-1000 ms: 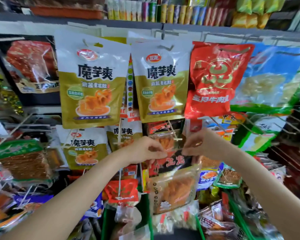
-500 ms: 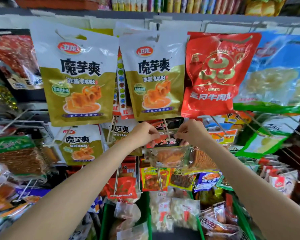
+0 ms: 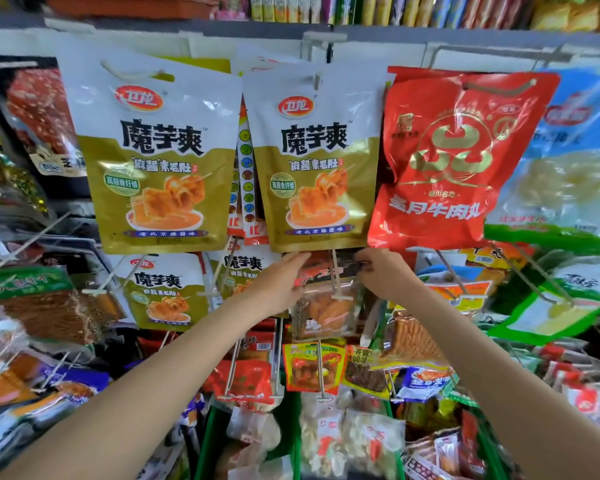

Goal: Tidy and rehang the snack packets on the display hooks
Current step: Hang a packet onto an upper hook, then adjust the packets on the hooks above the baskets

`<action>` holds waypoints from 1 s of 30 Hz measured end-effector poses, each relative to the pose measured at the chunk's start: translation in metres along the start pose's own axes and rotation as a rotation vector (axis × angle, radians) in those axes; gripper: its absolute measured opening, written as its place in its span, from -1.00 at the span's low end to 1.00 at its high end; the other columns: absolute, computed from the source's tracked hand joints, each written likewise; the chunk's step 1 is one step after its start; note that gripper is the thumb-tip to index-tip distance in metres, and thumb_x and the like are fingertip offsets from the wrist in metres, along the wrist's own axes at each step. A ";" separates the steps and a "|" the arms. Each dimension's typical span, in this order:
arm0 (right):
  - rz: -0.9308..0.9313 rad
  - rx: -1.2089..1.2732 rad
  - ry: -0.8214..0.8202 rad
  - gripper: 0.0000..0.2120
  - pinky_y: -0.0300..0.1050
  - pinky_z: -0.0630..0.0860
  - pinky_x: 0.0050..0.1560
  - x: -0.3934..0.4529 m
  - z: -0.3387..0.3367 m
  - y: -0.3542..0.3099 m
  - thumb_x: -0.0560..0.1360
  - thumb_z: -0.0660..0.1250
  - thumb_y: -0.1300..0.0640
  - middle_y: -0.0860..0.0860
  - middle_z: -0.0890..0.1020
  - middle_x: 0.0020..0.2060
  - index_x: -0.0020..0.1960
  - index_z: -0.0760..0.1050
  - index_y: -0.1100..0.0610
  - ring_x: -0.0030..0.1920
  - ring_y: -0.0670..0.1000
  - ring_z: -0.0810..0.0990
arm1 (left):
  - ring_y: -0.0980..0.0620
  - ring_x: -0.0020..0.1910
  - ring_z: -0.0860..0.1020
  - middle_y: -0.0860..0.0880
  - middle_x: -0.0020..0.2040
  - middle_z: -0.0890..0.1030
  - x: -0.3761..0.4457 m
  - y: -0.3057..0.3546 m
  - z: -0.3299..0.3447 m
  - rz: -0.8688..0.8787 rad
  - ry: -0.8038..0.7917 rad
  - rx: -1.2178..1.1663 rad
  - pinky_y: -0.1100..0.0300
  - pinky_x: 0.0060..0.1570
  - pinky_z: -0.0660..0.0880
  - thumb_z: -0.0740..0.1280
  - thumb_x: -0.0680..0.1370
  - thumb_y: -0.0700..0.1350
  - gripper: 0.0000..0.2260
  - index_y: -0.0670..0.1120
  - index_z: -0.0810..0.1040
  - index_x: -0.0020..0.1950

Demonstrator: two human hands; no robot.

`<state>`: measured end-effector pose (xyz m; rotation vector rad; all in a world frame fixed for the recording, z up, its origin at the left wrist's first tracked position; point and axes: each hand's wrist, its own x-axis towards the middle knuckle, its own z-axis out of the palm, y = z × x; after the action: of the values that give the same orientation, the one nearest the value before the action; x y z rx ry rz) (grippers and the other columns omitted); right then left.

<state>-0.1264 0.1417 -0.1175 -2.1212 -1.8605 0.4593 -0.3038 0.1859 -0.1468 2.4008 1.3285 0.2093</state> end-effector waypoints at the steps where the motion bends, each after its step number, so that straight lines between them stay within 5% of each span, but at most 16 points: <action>1: -0.022 0.027 0.014 -0.65 -0.10 0.43 0.19 -0.003 -0.007 -0.001 0.50 0.14 0.33 0.18 0.58 0.17 0.25 0.47 0.24 0.19 0.17 0.53 | 0.00 0.31 0.40 -0.04 0.43 0.31 -0.003 -0.001 -0.003 0.014 0.037 0.011 0.22 0.26 0.32 0.22 0.55 -0.23 -0.58 -0.09 0.30 0.41; 3: -0.090 0.096 0.066 -0.72 -0.03 0.51 0.13 -0.013 -0.027 -0.008 0.48 0.16 0.35 0.19 0.65 0.02 0.11 0.56 0.26 0.06 0.15 0.60 | 0.05 0.10 0.52 -0.03 0.22 0.54 -0.010 0.001 -0.015 0.021 0.097 0.000 0.27 0.09 0.41 0.20 0.57 -0.20 -0.75 -0.07 0.52 0.21; 6: -0.269 0.205 0.142 -0.82 -0.10 0.57 0.01 -0.033 -0.062 -0.028 0.47 0.25 0.32 0.10 0.69 -0.20 -0.06 0.63 0.21 -0.17 0.04 0.65 | 0.08 -0.18 0.58 0.04 0.06 0.62 -0.022 0.011 -0.040 0.068 0.218 -0.070 0.30 -0.06 0.47 0.19 0.57 -0.18 -0.79 -0.03 0.59 0.09; 8: -0.374 0.192 0.307 -0.82 -0.46 0.46 -0.09 -0.038 -0.086 -0.046 0.49 0.28 0.28 0.03 0.67 -0.16 0.00 0.63 0.19 -0.17 -0.04 0.59 | 0.16 -0.24 0.55 0.09 0.05 0.59 -0.029 0.023 -0.064 0.123 0.403 -0.141 0.41 -0.10 0.48 0.22 0.56 -0.21 -0.79 -0.04 0.57 0.11; 10: -0.417 0.171 0.481 -0.75 -0.42 0.41 -0.01 -0.035 -0.106 -0.060 0.49 0.27 0.27 0.07 0.63 0.03 0.14 0.56 0.18 -0.07 -0.02 0.58 | 0.17 -0.28 0.51 0.10 -0.02 0.57 -0.036 0.034 -0.090 0.151 0.576 -0.211 0.47 -0.25 0.43 0.23 0.54 -0.25 -0.78 -0.04 0.56 0.12; 13: -0.458 0.050 0.523 -0.56 -0.18 0.27 0.28 -0.010 -0.126 -0.077 0.48 0.26 0.30 0.12 0.40 0.35 0.35 0.35 0.19 0.25 0.11 0.46 | -0.07 -0.18 0.56 0.08 0.02 0.55 -0.041 0.040 -0.123 0.178 0.701 -0.191 0.34 -0.23 0.44 0.24 0.53 -0.27 -0.75 -0.01 0.56 0.11; 15: -0.454 -0.071 0.475 -0.44 -0.12 0.15 0.39 0.014 -0.132 -0.079 0.48 0.25 0.31 0.11 0.20 0.47 0.45 0.19 0.19 0.43 0.13 0.24 | -0.06 -0.13 0.54 0.11 0.04 0.49 -0.042 0.041 -0.137 0.170 0.720 -0.150 0.25 -0.15 0.42 0.23 0.52 -0.28 -0.73 0.00 0.57 0.11; 19: -0.326 -0.150 0.443 -0.42 0.15 0.31 0.26 0.041 -0.134 -0.082 0.47 0.25 0.25 0.17 0.26 0.34 0.44 0.13 0.19 0.34 0.21 0.28 | 0.10 0.07 0.46 0.06 0.12 0.47 -0.047 0.034 -0.146 0.116 0.693 -0.136 0.23 0.10 0.38 0.23 0.52 -0.30 -0.71 -0.03 0.54 0.16; 24: -0.244 -0.020 0.560 -0.34 0.04 0.34 0.25 0.051 -0.143 -0.079 0.47 0.30 0.22 0.20 0.14 0.40 0.46 0.05 0.21 0.38 0.22 0.20 | 0.03 0.14 0.50 -0.06 0.24 0.47 -0.047 0.023 -0.143 0.028 0.643 -0.102 0.17 0.14 0.42 0.23 0.53 -0.26 -0.71 -0.03 0.49 0.21; 27: -0.240 0.038 0.582 -0.48 -0.01 0.37 0.14 0.049 -0.146 -0.081 0.46 0.29 0.23 0.20 0.29 0.29 0.37 0.22 0.23 0.26 0.21 0.33 | 0.03 0.11 0.50 -0.07 0.22 0.47 -0.043 0.021 -0.139 -0.008 0.630 -0.136 0.17 0.08 0.45 0.23 0.53 -0.26 -0.70 -0.03 0.47 0.23; 30: -0.292 0.171 0.663 -0.70 -0.27 0.30 -0.12 0.045 -0.143 -0.082 0.44 0.32 0.26 0.17 0.40 0.16 0.17 0.42 0.24 0.03 0.12 0.42 | 0.02 0.14 0.49 -0.09 0.24 0.46 -0.036 0.024 -0.136 -0.021 0.635 -0.212 0.22 0.00 0.44 0.22 0.53 -0.27 -0.68 -0.06 0.44 0.27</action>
<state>-0.1353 0.1962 0.0445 -1.5811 -1.6167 -0.1399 -0.3465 0.1800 -0.0114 2.2143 1.4819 1.1196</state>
